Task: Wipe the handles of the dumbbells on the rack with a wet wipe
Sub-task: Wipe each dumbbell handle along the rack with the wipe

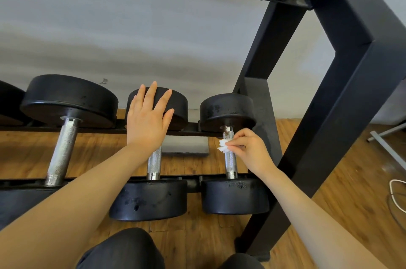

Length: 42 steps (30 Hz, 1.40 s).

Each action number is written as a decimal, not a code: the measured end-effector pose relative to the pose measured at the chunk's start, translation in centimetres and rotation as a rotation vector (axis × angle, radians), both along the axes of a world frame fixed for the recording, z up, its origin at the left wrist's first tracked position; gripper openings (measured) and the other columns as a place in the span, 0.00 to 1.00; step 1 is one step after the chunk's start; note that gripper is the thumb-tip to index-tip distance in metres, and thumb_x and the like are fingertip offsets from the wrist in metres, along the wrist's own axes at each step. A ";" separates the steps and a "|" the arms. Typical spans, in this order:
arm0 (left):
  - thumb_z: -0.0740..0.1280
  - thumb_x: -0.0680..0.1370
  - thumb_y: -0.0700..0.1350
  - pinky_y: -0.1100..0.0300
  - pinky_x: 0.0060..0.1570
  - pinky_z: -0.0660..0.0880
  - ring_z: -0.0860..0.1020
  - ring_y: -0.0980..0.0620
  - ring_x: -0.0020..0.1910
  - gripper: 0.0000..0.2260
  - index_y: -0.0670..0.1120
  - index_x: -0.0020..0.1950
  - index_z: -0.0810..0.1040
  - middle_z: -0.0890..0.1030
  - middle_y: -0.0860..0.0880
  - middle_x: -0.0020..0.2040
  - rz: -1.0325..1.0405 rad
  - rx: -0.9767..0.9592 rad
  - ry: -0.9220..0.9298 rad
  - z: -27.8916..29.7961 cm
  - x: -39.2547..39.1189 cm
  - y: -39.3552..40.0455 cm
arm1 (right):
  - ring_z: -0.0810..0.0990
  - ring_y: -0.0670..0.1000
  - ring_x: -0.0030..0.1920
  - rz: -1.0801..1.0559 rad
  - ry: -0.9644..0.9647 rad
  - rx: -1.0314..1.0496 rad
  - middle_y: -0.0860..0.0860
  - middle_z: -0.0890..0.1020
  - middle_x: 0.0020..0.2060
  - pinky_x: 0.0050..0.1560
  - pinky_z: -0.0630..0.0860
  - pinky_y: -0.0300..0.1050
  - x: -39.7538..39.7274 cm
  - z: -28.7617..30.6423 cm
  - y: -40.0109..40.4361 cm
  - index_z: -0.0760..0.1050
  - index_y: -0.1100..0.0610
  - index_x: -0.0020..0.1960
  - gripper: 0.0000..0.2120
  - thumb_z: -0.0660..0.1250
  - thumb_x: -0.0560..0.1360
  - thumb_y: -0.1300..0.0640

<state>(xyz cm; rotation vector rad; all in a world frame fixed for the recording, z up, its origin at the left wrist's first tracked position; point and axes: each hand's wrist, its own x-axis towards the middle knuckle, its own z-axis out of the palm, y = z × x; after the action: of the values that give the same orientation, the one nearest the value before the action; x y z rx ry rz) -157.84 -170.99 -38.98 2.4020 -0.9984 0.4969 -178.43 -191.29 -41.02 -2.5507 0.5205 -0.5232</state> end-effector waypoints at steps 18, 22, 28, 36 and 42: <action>0.59 0.82 0.53 0.42 0.73 0.58 0.56 0.38 0.78 0.23 0.50 0.77 0.65 0.61 0.42 0.78 -0.023 0.061 0.004 0.3 0.1 0.3 | 0.78 0.42 0.46 -0.168 -0.151 0.288 0.46 0.79 0.43 0.46 0.73 0.29 0.5 0.0 0.3 0.84 0.56 0.47 0.05 0.73 0.72 0.64; 0.59 0.82 0.53 0.42 0.73 0.57 0.55 0.38 0.78 0.23 0.51 0.78 0.64 0.60 0.42 0.79 -0.021 0.076 0.009 0.4 0.1 0.3 | 0.80 0.43 0.44 -0.093 -0.068 0.375 0.49 0.83 0.42 0.47 0.76 0.37 -0.7 -0.1 -0.8 0.85 0.56 0.45 0.05 0.73 0.72 0.63; 0.57 0.83 0.54 0.43 0.74 0.55 0.54 0.39 0.78 0.24 0.51 0.78 0.62 0.58 0.43 0.79 -0.024 0.086 0.019 0.5 0.1 0.3 | 0.80 0.43 0.46 -0.183 -0.195 0.357 0.48 0.83 0.44 0.48 0.76 0.34 1.0 -0.1 -0.7 0.83 0.55 0.45 0.06 0.72 0.73 0.64; 0.58 0.82 0.53 0.40 0.73 0.58 0.56 0.37 0.77 0.23 0.50 0.77 0.65 0.61 0.41 0.78 -0.026 0.056 0.007 0.3 0.0 0.2 | 0.78 0.43 0.46 -0.084 -0.093 0.320 0.48 0.80 0.41 0.47 0.73 0.31 -1.5 -0.5 -0.8 0.83 0.51 0.41 0.07 0.74 0.71 0.64; 0.58 0.82 0.53 0.40 0.73 0.58 0.56 0.37 0.78 0.23 0.50 0.77 0.65 0.61 0.41 0.78 -0.026 0.049 0.012 0.3 0.0 0.2 | 0.81 0.45 0.45 -0.204 -0.170 0.417 0.50 0.83 0.44 0.47 0.74 0.34 0.3 -0.7 -0.9 0.82 0.53 0.46 0.07 0.72 0.73 0.65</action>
<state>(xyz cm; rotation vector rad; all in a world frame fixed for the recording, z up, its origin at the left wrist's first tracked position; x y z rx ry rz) -157.81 -170.76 -38.68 2.4290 -1.0469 0.4528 -178.17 -192.15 -41.68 -2.0501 0.7454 -0.6232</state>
